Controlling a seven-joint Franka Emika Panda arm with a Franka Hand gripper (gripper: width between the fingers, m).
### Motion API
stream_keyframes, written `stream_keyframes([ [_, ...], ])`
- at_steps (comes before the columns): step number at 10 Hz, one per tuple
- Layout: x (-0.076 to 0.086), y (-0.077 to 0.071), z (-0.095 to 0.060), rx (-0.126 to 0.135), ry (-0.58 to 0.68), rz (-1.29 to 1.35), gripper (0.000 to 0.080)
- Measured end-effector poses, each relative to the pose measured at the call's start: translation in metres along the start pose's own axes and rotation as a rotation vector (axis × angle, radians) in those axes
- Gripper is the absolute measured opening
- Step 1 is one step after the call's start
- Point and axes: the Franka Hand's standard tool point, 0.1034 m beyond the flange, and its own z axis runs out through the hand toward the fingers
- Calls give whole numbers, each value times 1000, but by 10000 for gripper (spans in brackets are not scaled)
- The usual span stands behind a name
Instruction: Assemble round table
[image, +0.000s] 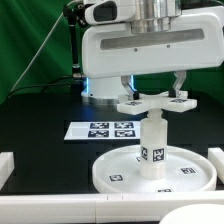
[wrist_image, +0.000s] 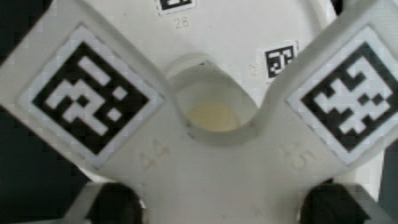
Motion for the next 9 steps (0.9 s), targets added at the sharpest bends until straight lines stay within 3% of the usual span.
stream_keyframes([
  [3,-11,8,-1,2,-6,17,442],
  [9,-13,1,9,-5,-5,-4,442],
])
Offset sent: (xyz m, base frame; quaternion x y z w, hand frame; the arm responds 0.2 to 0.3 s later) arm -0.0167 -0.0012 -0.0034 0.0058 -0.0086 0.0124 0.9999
